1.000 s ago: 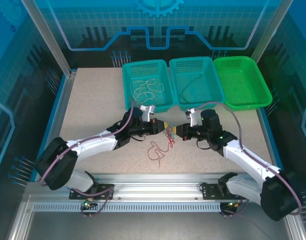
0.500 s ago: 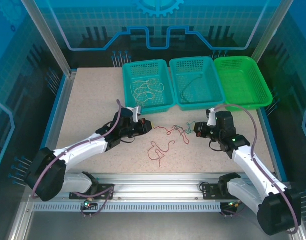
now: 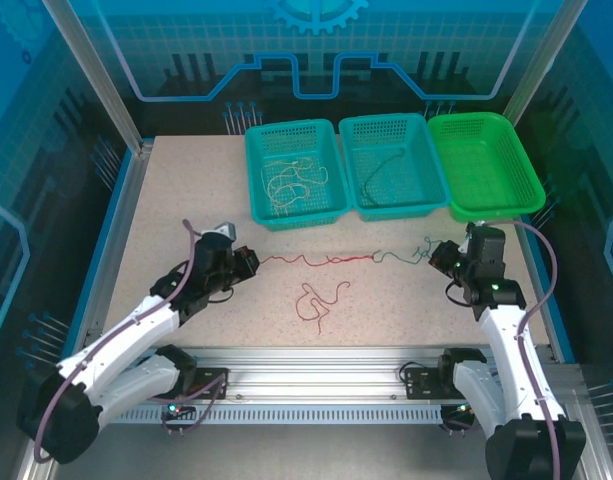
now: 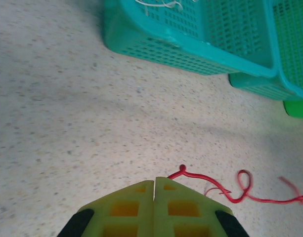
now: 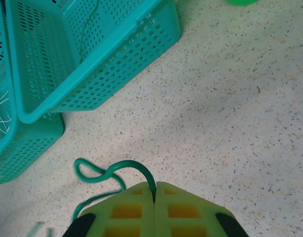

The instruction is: Untangle the cables

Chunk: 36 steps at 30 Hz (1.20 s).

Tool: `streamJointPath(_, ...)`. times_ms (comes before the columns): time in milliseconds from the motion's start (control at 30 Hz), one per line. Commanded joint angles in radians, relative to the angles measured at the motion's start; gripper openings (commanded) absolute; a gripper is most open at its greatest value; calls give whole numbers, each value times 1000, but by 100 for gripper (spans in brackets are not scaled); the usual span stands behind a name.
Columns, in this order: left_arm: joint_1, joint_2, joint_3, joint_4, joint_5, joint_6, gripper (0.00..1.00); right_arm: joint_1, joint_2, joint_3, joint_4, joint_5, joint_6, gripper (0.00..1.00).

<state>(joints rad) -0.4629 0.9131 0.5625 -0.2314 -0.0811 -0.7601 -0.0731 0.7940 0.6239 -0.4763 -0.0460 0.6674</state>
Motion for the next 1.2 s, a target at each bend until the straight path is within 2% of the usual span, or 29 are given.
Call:
streamJointPath(0,36,-42,-33,-123,-109,3,0,-25,11,58,-14,90,27,0)
streamJointPath(100,68,-70,-30,-225,-176,-18,0,-94,27,93,-29,107,60,0)
streamJointPath(200,125,-129,-44,-293,-191,-25,0,-246,26,102,-12,21,119,0)
streamJointPath(267,163,-176,-62,-305,-181,-24,0,-299,33,101,24,-38,157,0)
streamJointPath(433,213,-219,-72,-341,-170,-14,0,-309,77,127,28,-50,167,0)
streamJointPath(500,227,-228,-77,-326,-130,7,0,-319,80,128,58,-89,163,0)
streamJointPath(600,227,-235,-99,-264,-52,24,0,-304,103,144,117,-209,169,0)
streamJointPath(800,227,-242,-130,-113,96,52,0,-225,133,198,231,-211,258,0)
streamJointPath(967,227,-251,-151,42,248,78,0,-103,295,250,426,-96,329,0)
streamJointPath(1067,224,-255,-162,113,304,59,0,-23,439,333,550,7,318,0)
streamJointPath(1167,221,-260,-170,185,351,43,0,41,604,455,573,84,272,0)
